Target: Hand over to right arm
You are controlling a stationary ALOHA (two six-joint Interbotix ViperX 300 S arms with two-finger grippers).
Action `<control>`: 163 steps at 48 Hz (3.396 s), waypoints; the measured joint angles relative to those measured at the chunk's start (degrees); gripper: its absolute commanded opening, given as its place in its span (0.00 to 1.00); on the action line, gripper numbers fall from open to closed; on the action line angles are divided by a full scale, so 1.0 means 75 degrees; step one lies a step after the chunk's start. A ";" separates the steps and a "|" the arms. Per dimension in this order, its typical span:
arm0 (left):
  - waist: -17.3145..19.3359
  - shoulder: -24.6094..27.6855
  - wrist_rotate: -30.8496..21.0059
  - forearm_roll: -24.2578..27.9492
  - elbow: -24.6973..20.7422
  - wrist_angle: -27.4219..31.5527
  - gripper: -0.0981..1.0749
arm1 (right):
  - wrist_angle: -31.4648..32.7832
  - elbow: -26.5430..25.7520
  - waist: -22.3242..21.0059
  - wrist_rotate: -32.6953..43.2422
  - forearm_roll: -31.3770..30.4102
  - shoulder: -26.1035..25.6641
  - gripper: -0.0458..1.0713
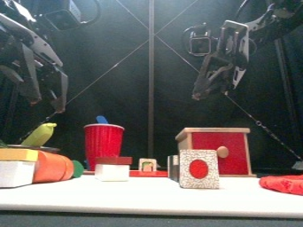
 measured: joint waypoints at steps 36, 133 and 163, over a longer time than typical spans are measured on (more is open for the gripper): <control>-0.0234 0.1066 0.0035 0.0082 0.0187 -0.0855 0.86 | 0.0000 -0.0082 -0.0012 -0.0012 0.0000 0.0422 0.57; 0.0070 -0.1055 0.0035 0.1664 -0.0152 -0.2250 0.54 | -0.1031 -0.0012 0.0152 -0.0070 -0.0609 0.0094 0.57; 0.1359 0.1066 0.0680 0.0691 0.0023 -0.8473 0.55 | -0.4090 0.1195 0.1465 -0.0047 -0.0855 -0.0844 0.58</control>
